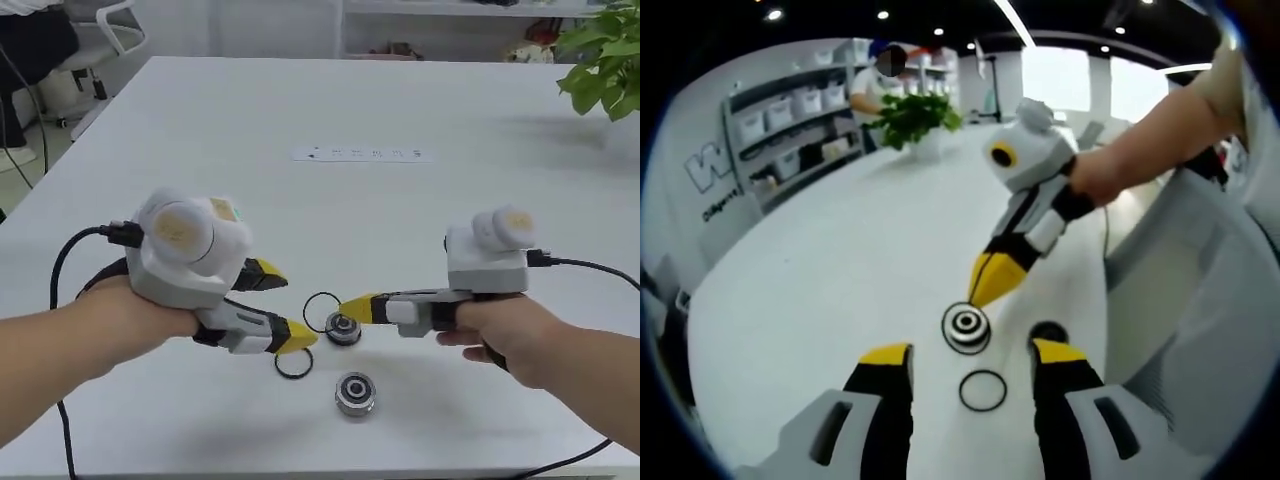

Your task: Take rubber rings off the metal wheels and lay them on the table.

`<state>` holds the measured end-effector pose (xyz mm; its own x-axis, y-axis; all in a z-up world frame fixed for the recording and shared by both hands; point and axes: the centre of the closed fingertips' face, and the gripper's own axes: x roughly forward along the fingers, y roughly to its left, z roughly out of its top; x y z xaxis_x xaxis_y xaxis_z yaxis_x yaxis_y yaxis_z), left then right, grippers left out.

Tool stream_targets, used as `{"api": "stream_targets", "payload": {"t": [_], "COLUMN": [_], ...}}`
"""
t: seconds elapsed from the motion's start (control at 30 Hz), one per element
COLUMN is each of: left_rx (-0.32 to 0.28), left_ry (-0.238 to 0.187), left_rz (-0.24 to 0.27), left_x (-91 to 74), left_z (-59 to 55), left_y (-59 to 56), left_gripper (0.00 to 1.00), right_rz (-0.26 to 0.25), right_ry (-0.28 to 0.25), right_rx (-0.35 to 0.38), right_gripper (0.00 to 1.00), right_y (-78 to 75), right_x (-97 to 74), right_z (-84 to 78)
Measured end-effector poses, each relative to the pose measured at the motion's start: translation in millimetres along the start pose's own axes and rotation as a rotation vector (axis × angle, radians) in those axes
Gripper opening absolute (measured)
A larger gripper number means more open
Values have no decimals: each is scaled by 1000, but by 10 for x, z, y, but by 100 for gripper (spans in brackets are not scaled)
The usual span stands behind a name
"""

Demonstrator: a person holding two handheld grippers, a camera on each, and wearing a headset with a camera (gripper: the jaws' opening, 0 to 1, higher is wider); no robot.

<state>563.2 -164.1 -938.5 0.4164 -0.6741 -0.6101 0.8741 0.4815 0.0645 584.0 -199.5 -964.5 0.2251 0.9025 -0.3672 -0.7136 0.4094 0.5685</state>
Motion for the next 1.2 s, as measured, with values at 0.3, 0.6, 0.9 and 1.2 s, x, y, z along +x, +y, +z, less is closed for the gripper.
{"api": "stream_targets", "payload": {"t": [0.3,0.6,0.9,1.2], "left_rx": [-4,-18,-34,-48], "left_ry": [-2,1,18,22], "left_rz": [16,29,38,45], "left_x": [-134,-229,-288,-312], "left_z": [-50,-143,-278,-333], "left_y": [9,-8,-11,7], "left_gripper": [56,61,63,63], "right_rz": [18,29,30,21], "right_ry": [34,76,126,165], "right_rx": [3,10,47,77], "right_gripper": [0,0,0,0], "right_y": [66,144,131,93], "right_x": [122,211,294,370], "right_z": [-52,-166,-300,-402]}}
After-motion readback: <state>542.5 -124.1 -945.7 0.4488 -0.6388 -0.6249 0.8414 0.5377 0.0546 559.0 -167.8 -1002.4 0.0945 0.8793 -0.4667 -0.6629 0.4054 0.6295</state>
